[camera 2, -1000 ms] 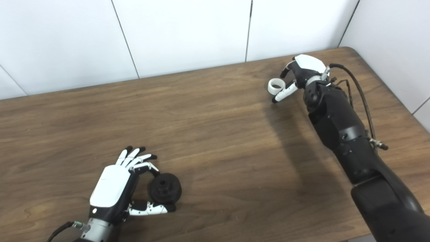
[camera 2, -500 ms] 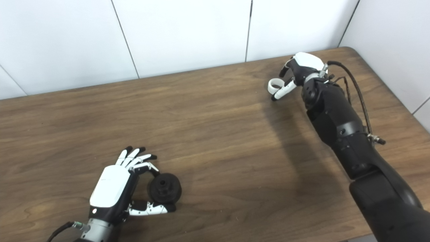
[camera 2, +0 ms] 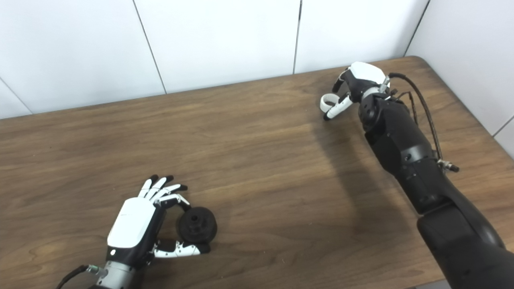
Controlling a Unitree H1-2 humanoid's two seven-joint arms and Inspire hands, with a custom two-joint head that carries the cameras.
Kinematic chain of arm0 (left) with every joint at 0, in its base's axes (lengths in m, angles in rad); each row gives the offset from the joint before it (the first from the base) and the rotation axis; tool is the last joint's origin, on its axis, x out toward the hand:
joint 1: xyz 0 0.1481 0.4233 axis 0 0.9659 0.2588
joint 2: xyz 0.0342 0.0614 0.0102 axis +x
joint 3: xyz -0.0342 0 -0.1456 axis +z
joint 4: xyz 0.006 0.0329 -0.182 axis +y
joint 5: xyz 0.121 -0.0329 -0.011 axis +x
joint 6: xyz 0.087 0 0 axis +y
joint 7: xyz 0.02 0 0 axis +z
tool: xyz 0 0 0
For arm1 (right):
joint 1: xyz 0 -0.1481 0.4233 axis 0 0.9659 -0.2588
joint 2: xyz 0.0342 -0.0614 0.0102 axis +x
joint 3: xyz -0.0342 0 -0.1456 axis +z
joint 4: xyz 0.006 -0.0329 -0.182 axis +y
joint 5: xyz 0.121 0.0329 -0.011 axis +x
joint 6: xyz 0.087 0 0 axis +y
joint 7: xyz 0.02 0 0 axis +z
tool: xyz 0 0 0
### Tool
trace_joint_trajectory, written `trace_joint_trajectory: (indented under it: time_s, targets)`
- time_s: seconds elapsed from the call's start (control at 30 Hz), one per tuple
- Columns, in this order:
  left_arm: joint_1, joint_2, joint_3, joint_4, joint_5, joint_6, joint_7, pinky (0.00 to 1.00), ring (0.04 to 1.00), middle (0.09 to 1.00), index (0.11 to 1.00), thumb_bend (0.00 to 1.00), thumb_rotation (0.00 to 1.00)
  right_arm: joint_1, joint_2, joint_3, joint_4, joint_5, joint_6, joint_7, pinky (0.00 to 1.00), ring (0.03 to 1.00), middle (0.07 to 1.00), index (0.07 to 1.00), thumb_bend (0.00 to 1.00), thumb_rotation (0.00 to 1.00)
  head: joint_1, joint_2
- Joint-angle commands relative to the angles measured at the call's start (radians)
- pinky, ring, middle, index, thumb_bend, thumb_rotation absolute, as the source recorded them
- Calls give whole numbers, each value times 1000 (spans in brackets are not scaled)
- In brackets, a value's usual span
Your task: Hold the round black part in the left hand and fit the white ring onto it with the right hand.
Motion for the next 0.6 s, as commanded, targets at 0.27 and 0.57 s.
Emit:
trace_joint_trajectory:
  time_s: [0.27,0.57]
  targets:
    - [15,11,-5,9,22,20,-41,1000,930,807,484,523,60,-50,-27,-8,-19,1,-1,-12,1000,1000,933,603,802,202,1,5]
    - [14,11,-5,12,19,15,-33,1000,929,806,484,523,59,-48,-39,18,-8,-5,-21,-24,1000,1000,879,488,523,138,1,5]
